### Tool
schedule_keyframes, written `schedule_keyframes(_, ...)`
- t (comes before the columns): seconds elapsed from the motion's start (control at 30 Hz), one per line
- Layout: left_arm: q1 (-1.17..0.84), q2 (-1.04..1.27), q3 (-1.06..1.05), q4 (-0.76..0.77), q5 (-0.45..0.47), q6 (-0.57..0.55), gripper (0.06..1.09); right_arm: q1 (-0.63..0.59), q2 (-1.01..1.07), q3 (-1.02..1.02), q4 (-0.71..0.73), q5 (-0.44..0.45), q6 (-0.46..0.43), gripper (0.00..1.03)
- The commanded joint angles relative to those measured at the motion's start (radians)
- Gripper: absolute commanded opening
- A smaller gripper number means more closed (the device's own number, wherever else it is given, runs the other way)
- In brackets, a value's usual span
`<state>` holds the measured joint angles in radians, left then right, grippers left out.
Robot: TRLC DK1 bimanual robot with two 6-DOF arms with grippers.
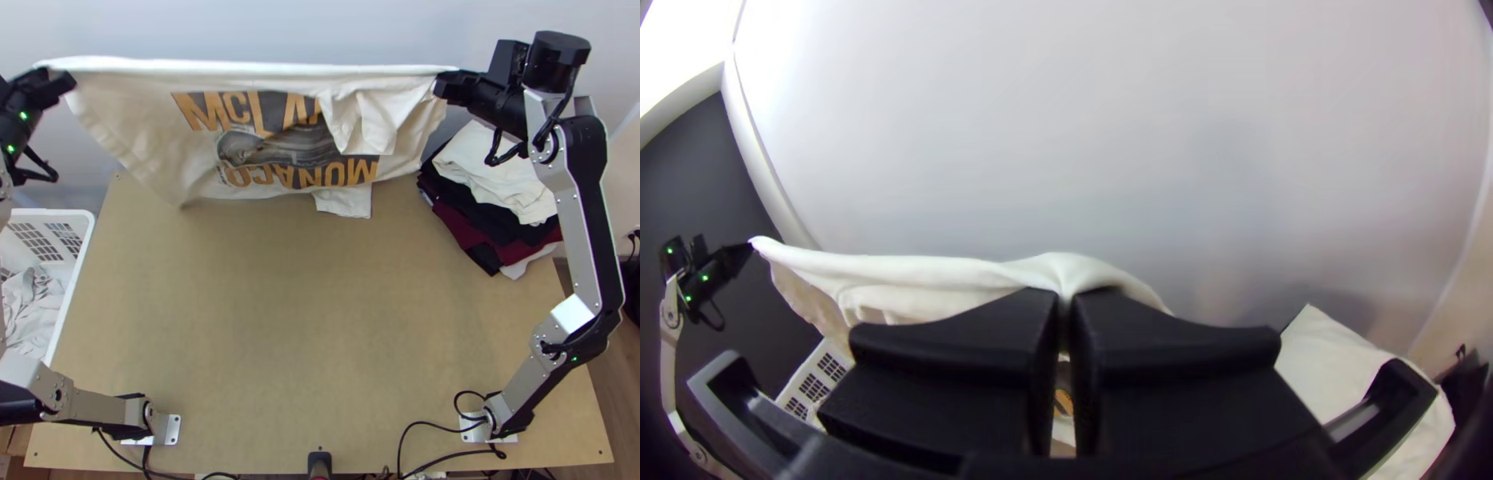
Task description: Fold the t-shirt
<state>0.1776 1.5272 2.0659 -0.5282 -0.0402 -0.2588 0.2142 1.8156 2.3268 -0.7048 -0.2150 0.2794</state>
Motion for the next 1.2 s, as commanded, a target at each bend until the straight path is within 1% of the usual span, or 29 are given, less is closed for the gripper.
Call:
schedule_keyframes(0.0, 0.007, -0.029, 0.08, 0.034, -0.066, -0.022, 0.09, -0.019, -0.139, 0.005, 0.059, 0.071, 0.003, 0.03)
schedule_keyframes(0.17, -0.023, -0.151, 0.092, 0.045, -0.107, -0.022, 0.09, -0.029, -0.322, -0.014, 0.073, 0.074, -0.013, 0.03)
schedule_keyframes(0.33, -0.04, -0.311, 0.065, -0.006, -0.122, -0.023, 0.09, -0.038, -0.527, -0.072, 0.057, 0.068, -0.098, 0.03)
schedule_keyframes(0.43, -0.041, -0.435, -0.003, -0.006, -0.122, -0.03, 0.09, -0.036, -0.648, -0.116, 0.004, 0.06, -0.14, 0.03)
schedule_keyframes(0.63, -0.049, -0.73, -0.193, -0.006, -0.11, -0.034, 0.09, -0.022, -0.894, -0.234, -0.101, 0.048, -0.166, 0.03)
schedule_keyframes(0.77, -0.047, -0.866, -0.334, -0.039, -0.086, -0.046, 0.09, -0.016, -0.957, -0.253, -0.2, 0.049, -0.164, 0.03)
schedule_keyframes(0.83, -0.046, -0.906, -0.426, -0.047, -0.086, -0.048, 0.09, -0.012, -0.966, -0.294, -0.214, 0.049, -0.157, 0.03)
schedule_keyframes(0.93, -0.049, -0.938, -0.552, -0.046, -0.082, -0.06, 0.09, -0.007, -0.977, -0.406, -0.191, 0.049, -0.155, 0.03)
schedule_keyframes(1.0, -0.05, -0.957, -0.645, -0.042, -0.064, -0.071, 0.09, 0.011, -0.983, -0.511, -0.165, 0.048, -0.138, 0.03)
schedule_keyframes(1.07, -0.05, -0.984, -0.764, -0.035, -0.044, -0.071, 0.09, 0.054, -0.995, -0.65, -0.125, 0.046, -0.103, 0.03)
schedule_keyframes(1.17, -0.053, -1.035, -0.987, -0.006, -0.009, -0.069, 0.09, 0.142, -1.03, -0.917, -0.018, 0.046, -0.051, 0.03)
